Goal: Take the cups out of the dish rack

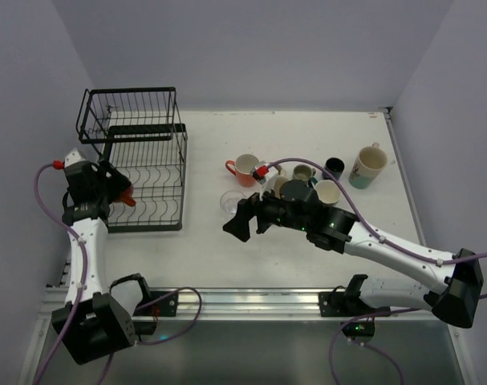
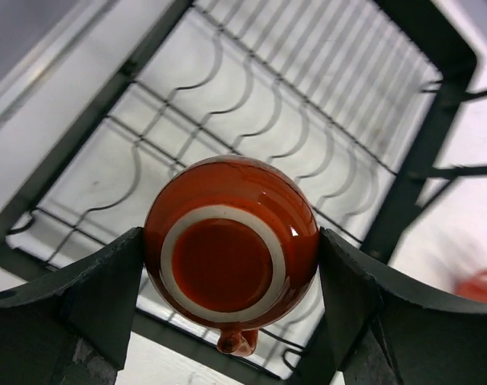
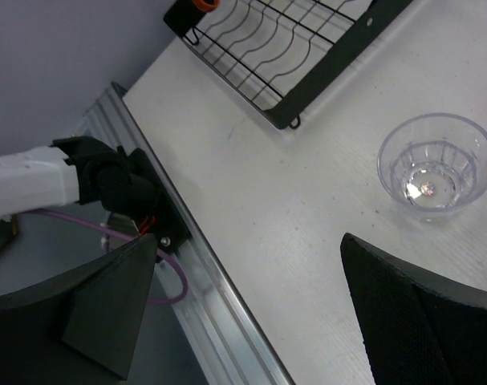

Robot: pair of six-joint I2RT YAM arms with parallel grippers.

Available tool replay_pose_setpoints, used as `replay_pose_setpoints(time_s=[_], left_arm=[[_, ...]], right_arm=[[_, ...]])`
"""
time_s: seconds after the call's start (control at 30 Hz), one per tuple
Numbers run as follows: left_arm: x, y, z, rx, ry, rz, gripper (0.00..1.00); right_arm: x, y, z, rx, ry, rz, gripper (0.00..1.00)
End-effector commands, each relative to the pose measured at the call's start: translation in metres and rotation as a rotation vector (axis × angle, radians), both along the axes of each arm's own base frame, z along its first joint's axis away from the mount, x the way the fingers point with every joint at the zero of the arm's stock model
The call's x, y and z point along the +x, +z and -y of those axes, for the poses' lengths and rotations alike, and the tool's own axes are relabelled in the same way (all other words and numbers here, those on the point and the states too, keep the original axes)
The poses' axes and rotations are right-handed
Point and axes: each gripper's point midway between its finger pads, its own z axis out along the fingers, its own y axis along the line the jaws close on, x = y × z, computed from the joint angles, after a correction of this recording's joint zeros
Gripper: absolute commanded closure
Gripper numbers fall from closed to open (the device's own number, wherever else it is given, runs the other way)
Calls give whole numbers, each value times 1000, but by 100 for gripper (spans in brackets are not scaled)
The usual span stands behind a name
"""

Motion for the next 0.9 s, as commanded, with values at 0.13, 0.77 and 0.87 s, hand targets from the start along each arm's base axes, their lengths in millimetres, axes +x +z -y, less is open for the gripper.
replay_pose_setpoints(time_s=[0.13, 0.77, 0.87], left_arm=[[7, 76, 123, -280, -480, 396, 68], [-51, 150, 268, -696, -1090, 670, 70], [-61, 154, 276, -718, -1124, 675, 71]], right_arm=[[12, 75, -16, 313, -78, 33, 1], [31, 86, -46, 470, -95, 32, 19], [30, 95, -38, 460, -85, 105, 23]])
